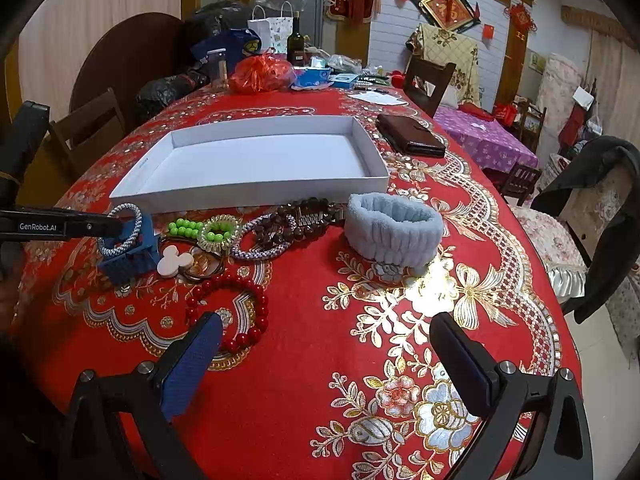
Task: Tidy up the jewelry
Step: 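Lift the grey braided bracelet with the left tool while the right tool grasps the grey fuzzy scrunchie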
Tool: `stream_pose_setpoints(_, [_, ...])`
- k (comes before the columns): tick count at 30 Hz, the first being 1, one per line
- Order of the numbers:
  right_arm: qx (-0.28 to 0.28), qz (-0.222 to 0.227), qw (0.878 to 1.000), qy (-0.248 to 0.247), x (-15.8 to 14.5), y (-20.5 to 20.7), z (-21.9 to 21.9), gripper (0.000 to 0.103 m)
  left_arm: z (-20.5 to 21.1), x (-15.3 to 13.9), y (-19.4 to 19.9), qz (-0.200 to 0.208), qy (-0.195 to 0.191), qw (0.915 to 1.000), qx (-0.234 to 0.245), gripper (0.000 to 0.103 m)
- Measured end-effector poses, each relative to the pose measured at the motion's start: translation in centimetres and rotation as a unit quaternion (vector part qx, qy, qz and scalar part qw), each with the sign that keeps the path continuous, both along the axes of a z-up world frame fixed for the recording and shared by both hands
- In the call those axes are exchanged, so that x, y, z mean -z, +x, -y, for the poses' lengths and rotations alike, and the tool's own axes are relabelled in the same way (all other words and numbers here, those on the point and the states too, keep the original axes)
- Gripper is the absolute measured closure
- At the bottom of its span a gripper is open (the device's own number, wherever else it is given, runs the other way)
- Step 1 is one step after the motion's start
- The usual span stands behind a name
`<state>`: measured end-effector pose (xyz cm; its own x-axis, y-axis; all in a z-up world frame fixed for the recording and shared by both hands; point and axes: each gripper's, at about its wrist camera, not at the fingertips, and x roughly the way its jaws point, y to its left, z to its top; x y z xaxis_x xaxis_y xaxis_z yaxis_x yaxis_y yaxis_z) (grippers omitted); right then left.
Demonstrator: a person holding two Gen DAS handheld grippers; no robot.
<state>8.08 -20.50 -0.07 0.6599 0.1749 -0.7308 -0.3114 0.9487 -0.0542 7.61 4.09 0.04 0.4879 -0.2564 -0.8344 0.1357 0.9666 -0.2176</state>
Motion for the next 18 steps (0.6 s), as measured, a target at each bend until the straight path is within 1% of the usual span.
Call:
stream_pose_setpoints(1, [0.0,0.0,1.0,0.0,0.0,0.0,0.0,0.001,0.1,-0.2,-0.1,0.006,0.004,1.0,0.003,0.094])
stream_pose_setpoints(3, [0.001,0.0,1.0,0.0,0.0,0.0,0.0,0.001,0.4,-0.7,-0.3,0.021,0.014,0.9996,0.01,0.096])
stream_pose_setpoints(6, [0.01,0.001,1.0,0.007,-0.2,0.2,0.5,0.001,0.4,-1.5,-0.6,0.04,0.014,0.9991,0.006,0.097])
stream_pose_setpoints(9, [0.034,0.002,0.999,0.025,-0.8,1.3,2.1,0.001,0.4,-2.1,-0.8,0.05,0.003,0.9987,0.009,0.097])
stream_pose_setpoints(12, [0.071,-0.002,0.996,0.05,-1.6,3.6,4.6,0.001,0.4,-2.8,-1.0,0.058,-0.008,0.9983,0.007,0.097])
stream_pose_setpoints(15, [0.093,-0.012,0.993,0.075,-2.0,6.8,6.8,0.001,0.4,-3.4,-1.2,0.066,-0.013,0.9977,0.006,0.097])
stream_pose_setpoints(16, [0.088,-0.016,0.993,0.082,-2.0,7.7,7.1,0.001,0.2,-3.4,-1.2,0.066,-0.015,0.9977,0.001,0.097])
stream_pose_setpoints(18, [0.055,-0.038,0.993,0.098,-1.4,9.7,6.9,0.001,-0.1,-3.4,-1.1,0.058,-0.024,0.998,-0.007,0.097])
